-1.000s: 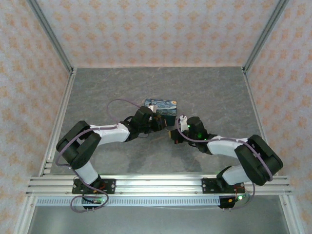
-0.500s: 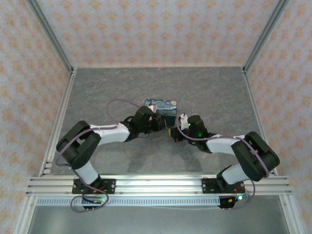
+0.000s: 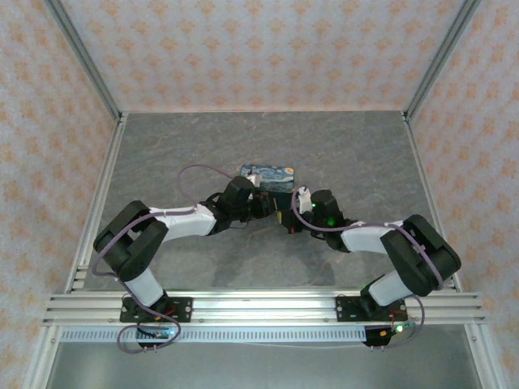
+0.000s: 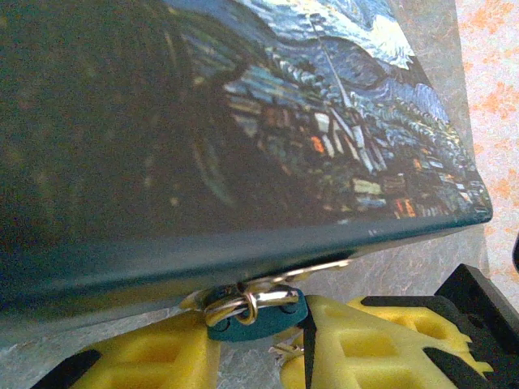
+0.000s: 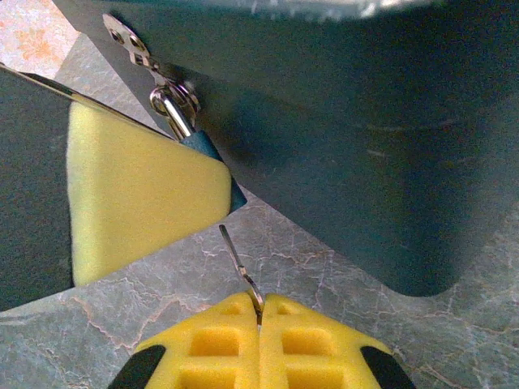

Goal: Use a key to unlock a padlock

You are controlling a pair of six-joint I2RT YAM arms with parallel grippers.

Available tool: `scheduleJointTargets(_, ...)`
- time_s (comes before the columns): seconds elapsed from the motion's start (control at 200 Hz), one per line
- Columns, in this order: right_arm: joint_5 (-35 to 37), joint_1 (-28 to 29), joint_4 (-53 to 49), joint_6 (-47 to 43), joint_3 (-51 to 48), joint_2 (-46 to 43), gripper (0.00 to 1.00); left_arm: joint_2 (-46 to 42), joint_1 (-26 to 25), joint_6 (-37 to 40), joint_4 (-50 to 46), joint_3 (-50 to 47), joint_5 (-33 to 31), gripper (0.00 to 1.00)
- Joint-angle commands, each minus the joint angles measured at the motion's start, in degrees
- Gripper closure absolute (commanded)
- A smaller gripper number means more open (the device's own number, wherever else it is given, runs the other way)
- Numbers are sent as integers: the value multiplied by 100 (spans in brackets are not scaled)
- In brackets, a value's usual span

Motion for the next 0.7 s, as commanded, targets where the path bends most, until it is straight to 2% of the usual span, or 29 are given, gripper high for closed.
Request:
scheduleJointTargets(0.0,-79,-36,295,43,147,75,100,-60,11,-31,67,186,54,68)
scheduleJointTargets(0.696,149,-64,685,217,-17,37,100,-63,10,-68,62,204,79,68)
